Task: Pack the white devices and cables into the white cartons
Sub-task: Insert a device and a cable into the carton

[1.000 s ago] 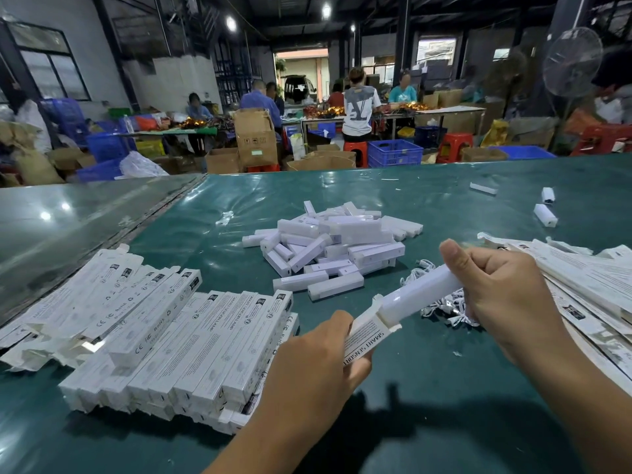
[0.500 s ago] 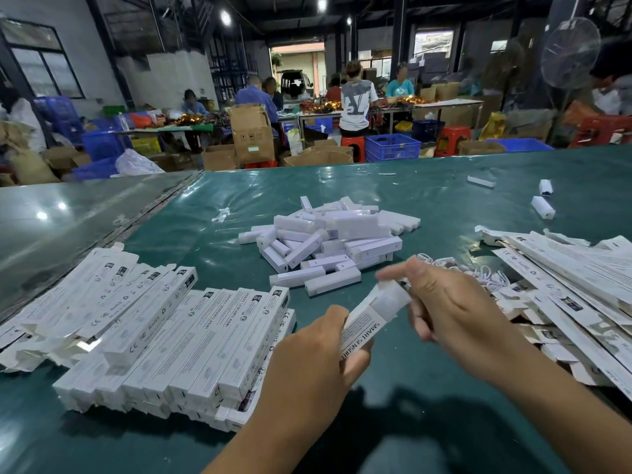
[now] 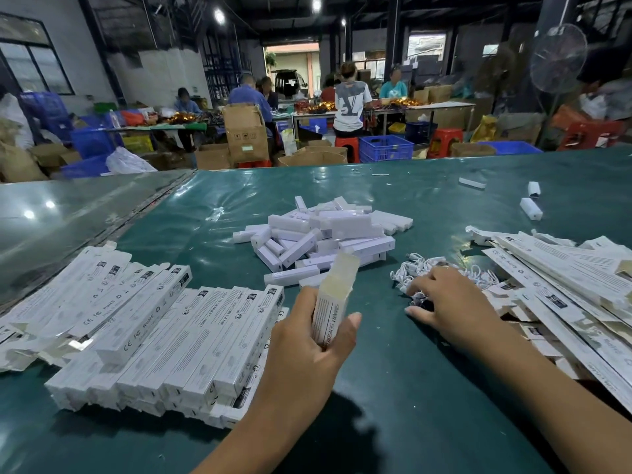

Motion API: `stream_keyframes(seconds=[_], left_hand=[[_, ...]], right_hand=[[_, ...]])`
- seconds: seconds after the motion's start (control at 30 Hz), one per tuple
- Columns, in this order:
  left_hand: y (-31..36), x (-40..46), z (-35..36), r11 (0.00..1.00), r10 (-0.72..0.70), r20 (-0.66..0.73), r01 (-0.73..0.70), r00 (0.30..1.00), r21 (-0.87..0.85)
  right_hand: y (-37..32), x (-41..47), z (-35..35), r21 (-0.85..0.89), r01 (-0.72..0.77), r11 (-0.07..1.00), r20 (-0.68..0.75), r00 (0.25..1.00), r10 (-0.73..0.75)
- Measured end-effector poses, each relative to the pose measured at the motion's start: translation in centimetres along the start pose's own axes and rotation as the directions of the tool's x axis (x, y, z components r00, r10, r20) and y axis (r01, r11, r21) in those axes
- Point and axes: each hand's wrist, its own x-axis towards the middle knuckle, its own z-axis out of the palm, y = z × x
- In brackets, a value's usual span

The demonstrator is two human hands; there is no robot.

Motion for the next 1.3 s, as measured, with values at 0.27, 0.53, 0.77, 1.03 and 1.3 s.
stream_keyframes(seconds=[0.27,0.53,0.77,1.03,1.3], left_hand=[[-0.6,0.2,0.6,0.987,-0.107,0.075,0.115,0.991,-0.111],[-0.7,0.5,0.6,0.971,-0.130,0.102,0.148,0.986,-0.190],[-0.3,0.6,0.5,0.902,-0.123,0.130,0.165,0.984,-0.400],[0.1,0.6,0.6,0.870,-0.116,0.147,0.172,0.982,-0.461],[0.3,0.7,0.4,0.869,-0.135,0.143,0.186,0.981,-0.459]], right_hand=[[-0.5,-0.4,-1.2,0.126,0.038,0.991,-0.267,0.964,-0.003],[-2.7,-2.0,-5.2,0.770,0.116,0.627,-0.280,0.945,0.168],[-7.9,-3.7,-3.4,0.976,0.109,0.187,-0.107,0.994,-0.021],[-9.6,-4.5,-2.8,0.958,0.180,0.225,-0.212,0.969,0.129],[-8.3,-4.7,-5.1,0.996,0.079,0.050,-0.057,0.936,-0.349]])
